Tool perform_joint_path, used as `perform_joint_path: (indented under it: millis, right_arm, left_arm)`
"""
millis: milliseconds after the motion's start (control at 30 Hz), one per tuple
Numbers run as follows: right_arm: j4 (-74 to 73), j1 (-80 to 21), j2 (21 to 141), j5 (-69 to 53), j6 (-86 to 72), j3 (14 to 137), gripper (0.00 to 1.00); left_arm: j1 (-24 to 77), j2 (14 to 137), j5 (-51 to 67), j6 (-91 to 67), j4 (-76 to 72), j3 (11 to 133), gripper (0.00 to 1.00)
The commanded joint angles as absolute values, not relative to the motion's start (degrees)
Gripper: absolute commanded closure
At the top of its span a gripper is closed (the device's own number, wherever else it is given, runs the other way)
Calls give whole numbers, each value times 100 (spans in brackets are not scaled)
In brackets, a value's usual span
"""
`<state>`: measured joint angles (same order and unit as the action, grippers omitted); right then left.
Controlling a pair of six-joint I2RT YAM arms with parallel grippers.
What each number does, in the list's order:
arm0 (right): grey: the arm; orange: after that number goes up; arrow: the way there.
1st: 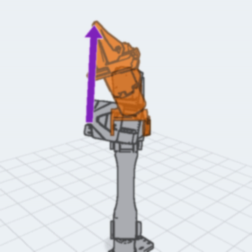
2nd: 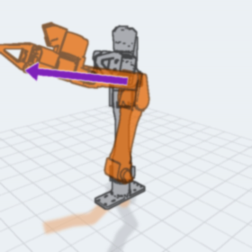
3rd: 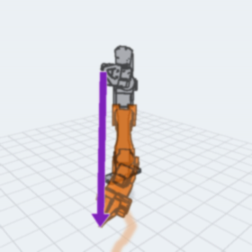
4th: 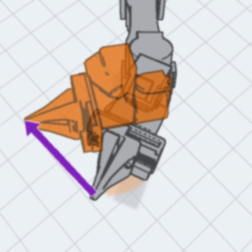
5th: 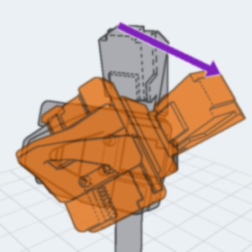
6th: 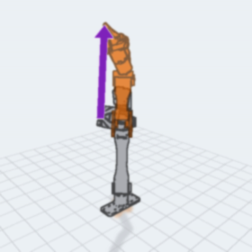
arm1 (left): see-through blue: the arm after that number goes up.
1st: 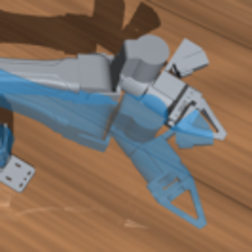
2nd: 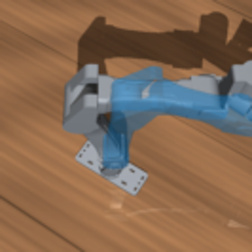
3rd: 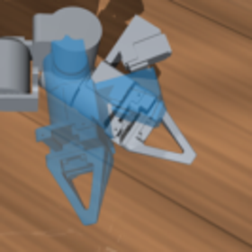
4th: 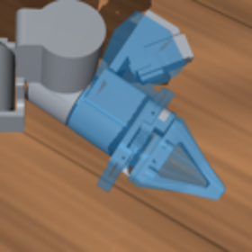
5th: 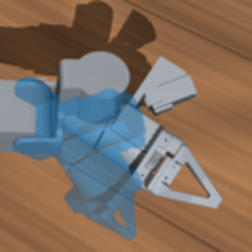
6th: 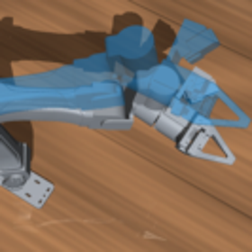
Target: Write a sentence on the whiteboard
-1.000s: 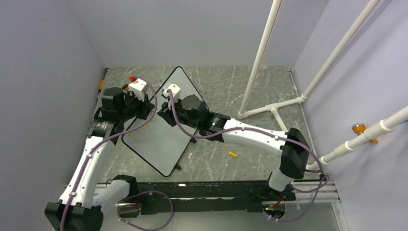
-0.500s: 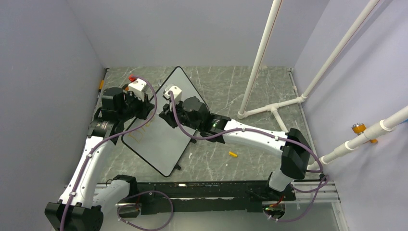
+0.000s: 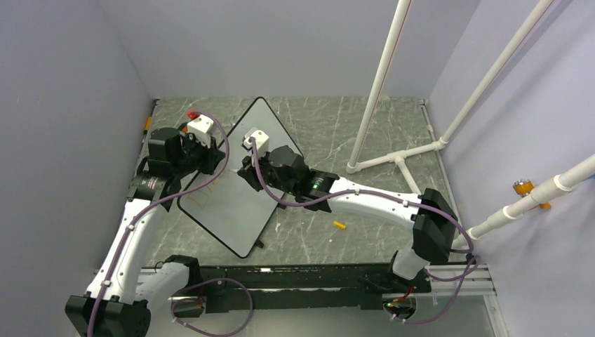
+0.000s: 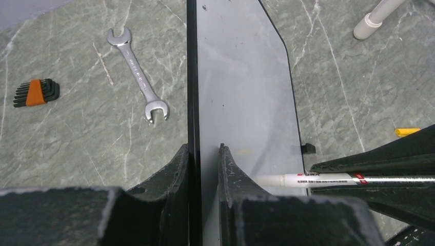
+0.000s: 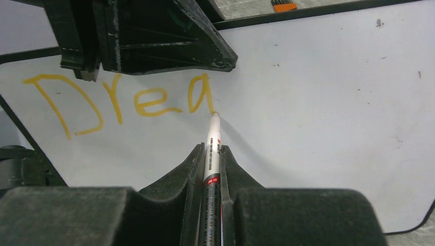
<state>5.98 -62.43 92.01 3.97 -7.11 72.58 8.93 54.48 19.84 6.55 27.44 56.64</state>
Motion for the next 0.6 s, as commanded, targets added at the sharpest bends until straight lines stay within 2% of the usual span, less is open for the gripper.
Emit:
perform_joint_path:
  millis: [0,333,567]
  right_arm:
    - [428,-6240,8916,718,-650,7272,100]
    - [212,-6265,7789,1333,-226,6843,100]
    - [341,-6049,7718,1301,-123,6672,100]
  left_arm:
    - [1020,5529,2180,1073,3693,5425,100]
    - [1020,5519,2168,1072,3702,5437,100]
    - [1024,5523,2188,1073,3702,5437,100]
